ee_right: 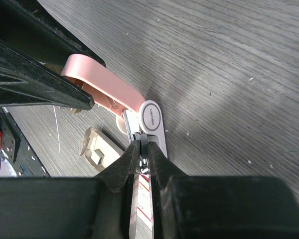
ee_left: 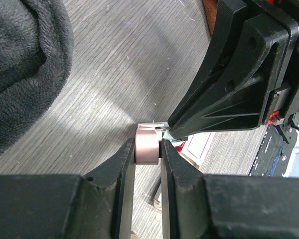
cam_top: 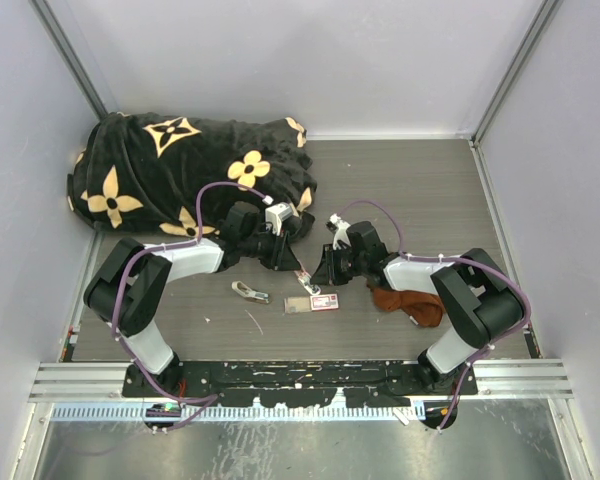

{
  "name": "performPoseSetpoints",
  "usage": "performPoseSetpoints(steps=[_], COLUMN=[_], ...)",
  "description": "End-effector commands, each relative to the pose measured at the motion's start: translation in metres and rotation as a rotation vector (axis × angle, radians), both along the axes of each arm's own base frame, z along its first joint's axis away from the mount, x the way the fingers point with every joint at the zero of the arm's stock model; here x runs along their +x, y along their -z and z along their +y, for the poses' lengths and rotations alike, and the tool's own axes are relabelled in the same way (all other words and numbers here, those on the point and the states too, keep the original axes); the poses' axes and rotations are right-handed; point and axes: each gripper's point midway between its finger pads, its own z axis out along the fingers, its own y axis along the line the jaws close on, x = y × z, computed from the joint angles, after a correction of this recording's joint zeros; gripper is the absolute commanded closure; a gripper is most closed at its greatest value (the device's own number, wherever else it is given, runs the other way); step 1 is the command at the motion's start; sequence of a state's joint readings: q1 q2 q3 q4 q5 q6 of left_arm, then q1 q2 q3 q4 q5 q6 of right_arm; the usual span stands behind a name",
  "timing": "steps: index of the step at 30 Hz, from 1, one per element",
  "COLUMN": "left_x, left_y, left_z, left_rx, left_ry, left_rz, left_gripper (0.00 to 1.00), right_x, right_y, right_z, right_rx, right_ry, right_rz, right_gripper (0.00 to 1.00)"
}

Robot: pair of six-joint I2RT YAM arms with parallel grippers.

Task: Load the staples into the stapler
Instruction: Pick up the staple from the center of the board.

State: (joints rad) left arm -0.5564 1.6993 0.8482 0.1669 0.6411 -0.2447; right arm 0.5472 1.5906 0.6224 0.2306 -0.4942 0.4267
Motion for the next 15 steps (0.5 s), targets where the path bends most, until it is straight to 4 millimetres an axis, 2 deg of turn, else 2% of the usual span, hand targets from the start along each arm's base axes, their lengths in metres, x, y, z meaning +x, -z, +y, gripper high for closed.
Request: performPoseSetpoints(steps=[1, 15], left_x=[-0.005, -0.003], left_y=[-0.012, -0.009], left_z=[-0.008, -0.005], left_rx=[-0.016, 0.006], left_ry=[0.043, 0.029], left_rz=[-0.034, -0.034], left_gripper=[1.00, 1.00], right_x=[0.007, 0.009], right_y=[-0.021, -0.040], right_z=[0.008, 0.008], right_rx=[0.052, 0.076], right_ry=[-0.003, 0.004], right_rz=[-0.054, -0.082], right_gripper=[0.86, 0.87])
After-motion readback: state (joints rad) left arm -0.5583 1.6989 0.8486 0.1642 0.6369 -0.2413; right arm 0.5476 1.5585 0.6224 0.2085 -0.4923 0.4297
